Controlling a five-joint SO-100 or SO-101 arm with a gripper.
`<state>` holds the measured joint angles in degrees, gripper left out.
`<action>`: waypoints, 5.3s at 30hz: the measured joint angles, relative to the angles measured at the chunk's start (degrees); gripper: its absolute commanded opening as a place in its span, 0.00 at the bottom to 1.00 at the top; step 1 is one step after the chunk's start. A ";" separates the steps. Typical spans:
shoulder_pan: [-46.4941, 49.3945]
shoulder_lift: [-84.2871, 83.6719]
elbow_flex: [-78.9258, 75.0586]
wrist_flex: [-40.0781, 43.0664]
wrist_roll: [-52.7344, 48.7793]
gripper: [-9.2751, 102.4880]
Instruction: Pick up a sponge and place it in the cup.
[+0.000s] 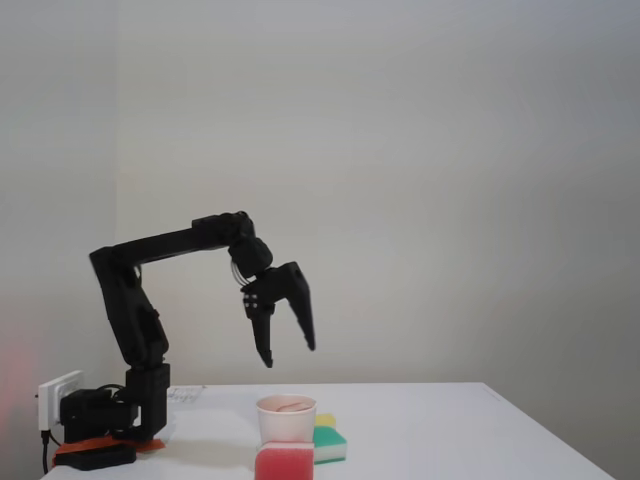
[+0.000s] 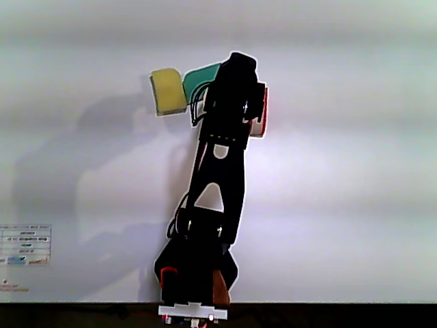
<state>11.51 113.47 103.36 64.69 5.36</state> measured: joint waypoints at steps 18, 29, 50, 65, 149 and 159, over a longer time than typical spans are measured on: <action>-8.09 60.21 54.84 -0.18 0.79 0.10; -7.91 72.25 72.86 -1.49 -7.73 0.08; -7.29 72.95 73.92 10.90 -7.91 0.08; -7.29 72.95 73.92 10.90 -7.91 0.08; -7.29 72.95 73.92 10.90 -7.91 0.08; -7.29 72.95 73.92 10.90 -7.91 0.08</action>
<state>4.22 186.42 177.28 75.59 -2.55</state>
